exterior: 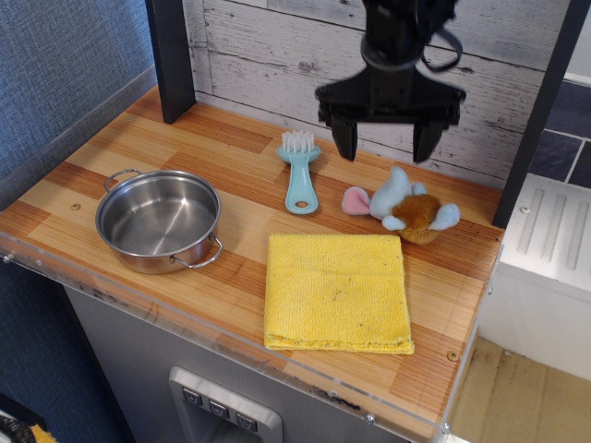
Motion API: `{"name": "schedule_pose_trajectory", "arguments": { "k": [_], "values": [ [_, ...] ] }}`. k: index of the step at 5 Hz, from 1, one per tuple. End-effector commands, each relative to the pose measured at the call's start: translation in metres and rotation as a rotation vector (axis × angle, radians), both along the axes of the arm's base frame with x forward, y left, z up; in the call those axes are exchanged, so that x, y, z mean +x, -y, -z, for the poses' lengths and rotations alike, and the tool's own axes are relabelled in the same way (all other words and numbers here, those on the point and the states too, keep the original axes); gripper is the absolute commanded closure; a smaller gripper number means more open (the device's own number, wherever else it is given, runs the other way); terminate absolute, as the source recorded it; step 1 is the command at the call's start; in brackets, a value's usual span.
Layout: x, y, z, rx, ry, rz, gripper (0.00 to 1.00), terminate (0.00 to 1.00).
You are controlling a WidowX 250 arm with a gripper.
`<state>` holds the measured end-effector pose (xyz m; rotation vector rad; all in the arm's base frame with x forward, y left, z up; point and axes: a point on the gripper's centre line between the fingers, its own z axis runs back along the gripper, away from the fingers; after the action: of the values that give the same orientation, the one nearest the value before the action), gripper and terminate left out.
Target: Put the toy bear on top of the yellow towel
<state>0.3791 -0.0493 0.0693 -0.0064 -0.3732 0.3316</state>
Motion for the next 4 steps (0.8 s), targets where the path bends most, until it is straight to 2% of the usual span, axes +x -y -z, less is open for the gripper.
{"name": "schedule_pose_trajectory", "arguments": {
  "k": [1,3,4],
  "values": [
    [0.013,0.018,0.015,-0.062,0.008,0.028,0.00,0.00],
    [-0.002,0.027,0.043,-0.125,-0.082,-0.003,0.00,0.00],
    [-0.008,0.027,0.044,-0.120,-0.081,-0.004,1.00,0.00]
  ]
}}
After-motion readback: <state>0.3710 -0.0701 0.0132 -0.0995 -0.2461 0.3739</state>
